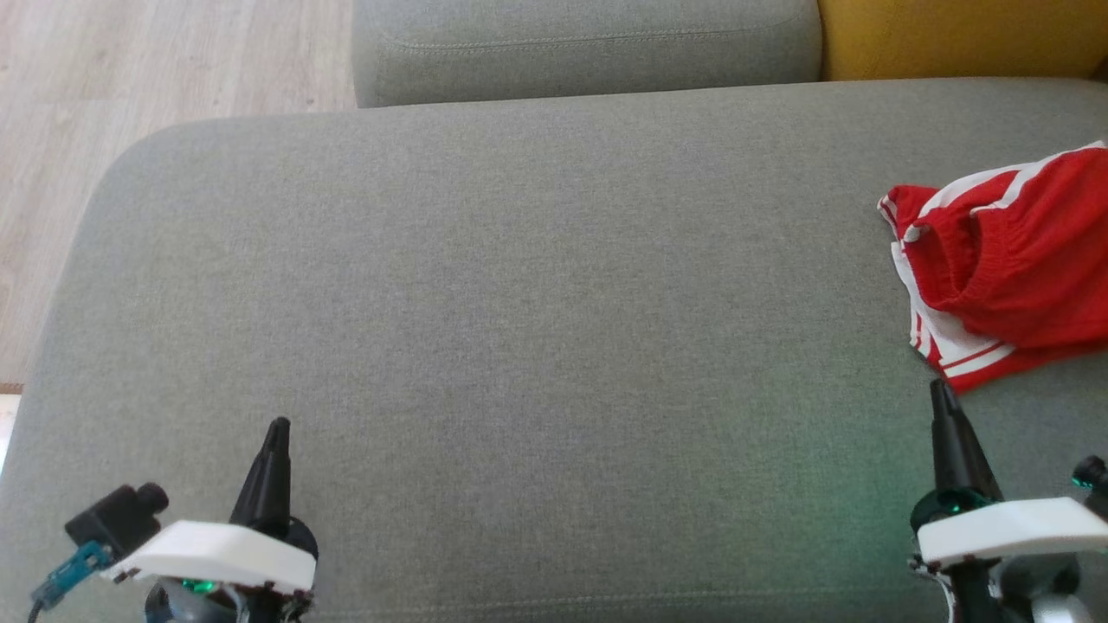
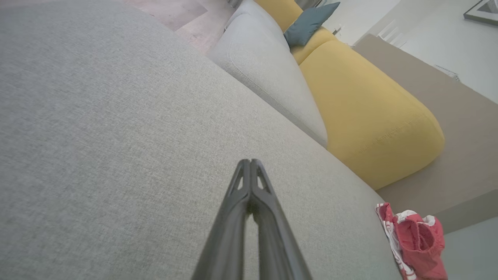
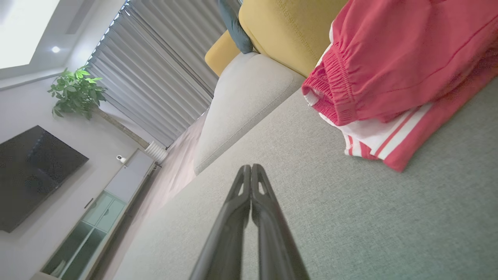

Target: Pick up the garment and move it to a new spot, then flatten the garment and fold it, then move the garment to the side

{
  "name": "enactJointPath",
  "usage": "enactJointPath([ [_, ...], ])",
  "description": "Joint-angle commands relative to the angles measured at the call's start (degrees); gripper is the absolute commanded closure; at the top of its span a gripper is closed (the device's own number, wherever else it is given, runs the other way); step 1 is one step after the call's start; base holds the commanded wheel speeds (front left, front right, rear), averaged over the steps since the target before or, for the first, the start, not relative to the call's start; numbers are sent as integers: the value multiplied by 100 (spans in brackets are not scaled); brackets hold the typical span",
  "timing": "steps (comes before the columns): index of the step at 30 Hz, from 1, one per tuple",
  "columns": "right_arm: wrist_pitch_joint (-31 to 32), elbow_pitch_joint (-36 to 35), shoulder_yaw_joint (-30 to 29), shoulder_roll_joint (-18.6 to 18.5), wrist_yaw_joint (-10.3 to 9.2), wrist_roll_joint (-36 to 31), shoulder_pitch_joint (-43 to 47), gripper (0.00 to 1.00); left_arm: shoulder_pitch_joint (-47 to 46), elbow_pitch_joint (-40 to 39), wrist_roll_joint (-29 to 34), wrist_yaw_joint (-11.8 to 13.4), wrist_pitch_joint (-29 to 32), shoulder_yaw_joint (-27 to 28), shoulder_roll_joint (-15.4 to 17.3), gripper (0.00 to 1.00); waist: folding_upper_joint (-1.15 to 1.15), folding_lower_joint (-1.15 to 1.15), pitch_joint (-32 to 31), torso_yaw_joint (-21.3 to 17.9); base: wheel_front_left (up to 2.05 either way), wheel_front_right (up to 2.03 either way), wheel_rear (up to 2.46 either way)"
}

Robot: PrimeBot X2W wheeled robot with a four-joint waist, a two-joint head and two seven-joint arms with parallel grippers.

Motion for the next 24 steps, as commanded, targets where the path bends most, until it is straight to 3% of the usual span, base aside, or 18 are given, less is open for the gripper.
enactJointPath([
  [1, 6, -133, 18, -126, -2, 228, -293, 100, -344, -130, -201, -44, 48, 164, 36, 100, 0, 0, -4, 1, 0, 0, 0],
  [24, 82, 224, -15, -151, -3, 1729, -562, 100, -545, 39, -1604, -172, 352, 454, -62, 100, 0, 0, -57, 16, 0, 0, 0],
])
